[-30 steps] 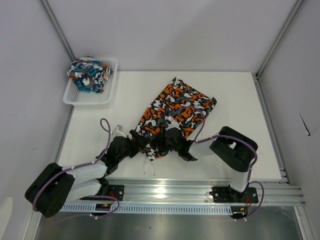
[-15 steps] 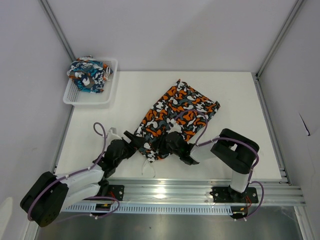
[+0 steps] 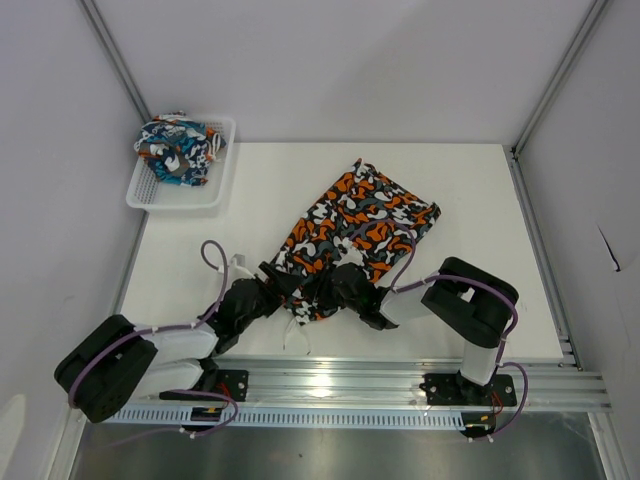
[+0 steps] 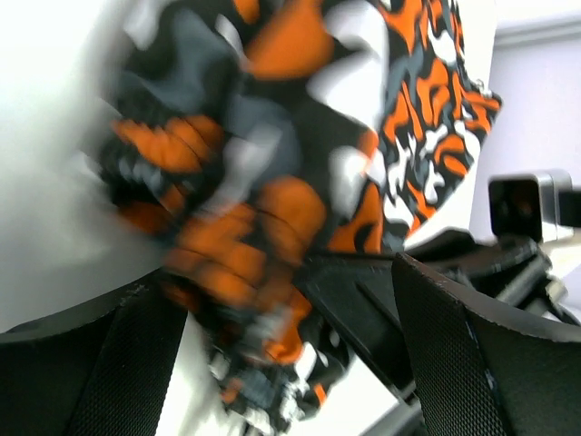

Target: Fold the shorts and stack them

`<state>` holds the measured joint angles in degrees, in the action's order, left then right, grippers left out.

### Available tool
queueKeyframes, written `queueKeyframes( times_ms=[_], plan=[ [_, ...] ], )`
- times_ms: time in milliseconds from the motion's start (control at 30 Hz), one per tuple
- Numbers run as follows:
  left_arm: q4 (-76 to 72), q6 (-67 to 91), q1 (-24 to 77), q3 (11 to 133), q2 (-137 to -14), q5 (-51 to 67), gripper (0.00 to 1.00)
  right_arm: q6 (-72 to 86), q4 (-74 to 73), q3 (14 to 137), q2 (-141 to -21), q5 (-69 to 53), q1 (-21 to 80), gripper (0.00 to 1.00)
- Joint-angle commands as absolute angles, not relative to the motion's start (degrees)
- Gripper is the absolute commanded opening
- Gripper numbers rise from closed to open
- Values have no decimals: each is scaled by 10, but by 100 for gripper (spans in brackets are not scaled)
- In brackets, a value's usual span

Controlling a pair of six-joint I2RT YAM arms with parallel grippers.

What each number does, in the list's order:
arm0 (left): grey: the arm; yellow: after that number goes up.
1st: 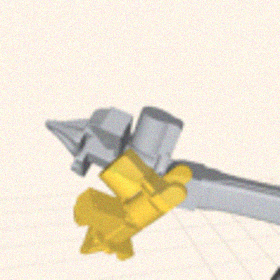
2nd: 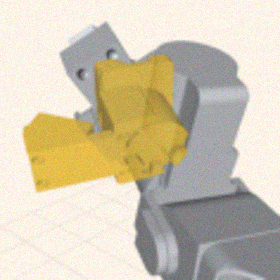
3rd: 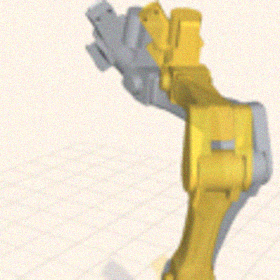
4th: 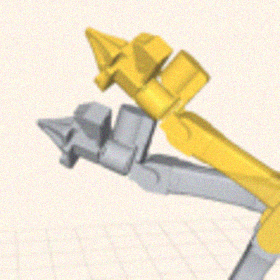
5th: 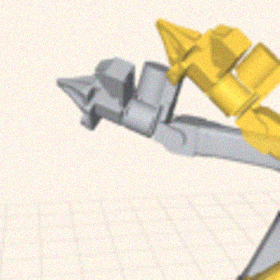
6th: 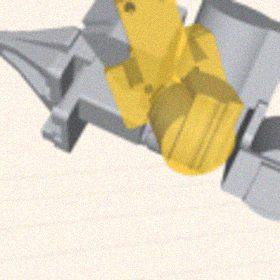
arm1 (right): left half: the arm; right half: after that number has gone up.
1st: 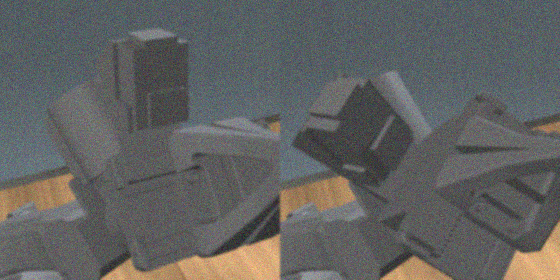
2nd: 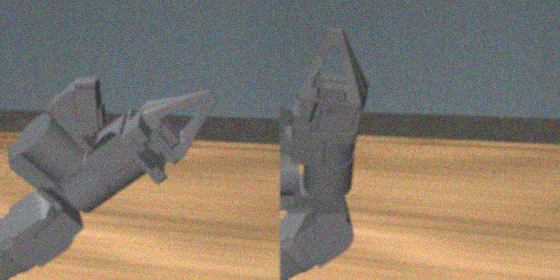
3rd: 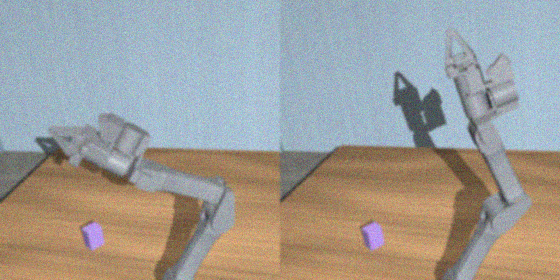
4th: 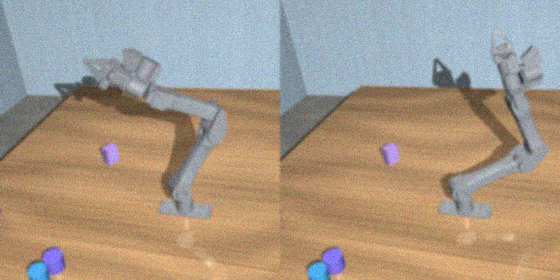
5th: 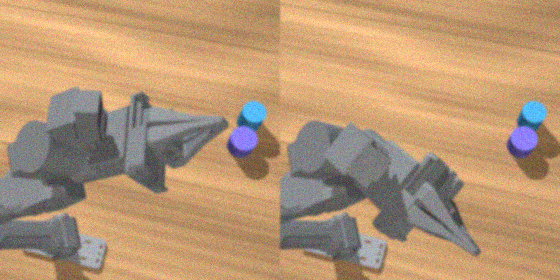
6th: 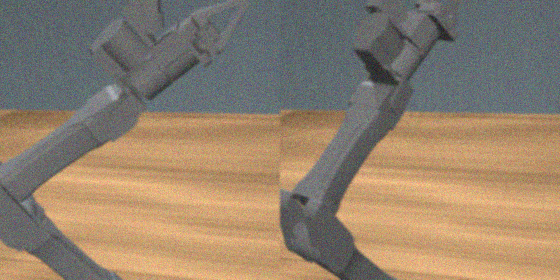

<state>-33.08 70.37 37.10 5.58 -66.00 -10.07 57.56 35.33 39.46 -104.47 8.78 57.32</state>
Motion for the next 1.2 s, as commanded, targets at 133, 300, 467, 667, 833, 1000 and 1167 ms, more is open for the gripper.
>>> queueKeyframes(
  times_ms=[133, 300, 467, 667, 833, 1000, 1167],
  plan=[
    [-228, 736, 403, 40, -665, -117, 93, 578, 314, 381, -1046, 115, 580, 36],
    [-220, 733, 403, 61, -679, -129, 93, 581, 323, 378, -1050, 113, 581, 36],
    [-235, 740, 403, 70, -690, -171, 93, 587, 337, 367, -1048, 119, 583, 36],
    [-290, 725, 403, 62, -698, -211, 91, 599, 345, 365, -1050, 122, 594, 36],
    [-316, 706, 403, 50, -700, -220, 88, 617, 364, 353, -1050, 126, 605, 36],
    [-403, 667, 402, 29, -712, -209, 73, 635, 374, 359, -1061, 133, 621, 36],
    [-404, 643, 397, 26, -694, -203, 59, 648, 381, 352, -1063, 142, 624, 35]
  ],
)
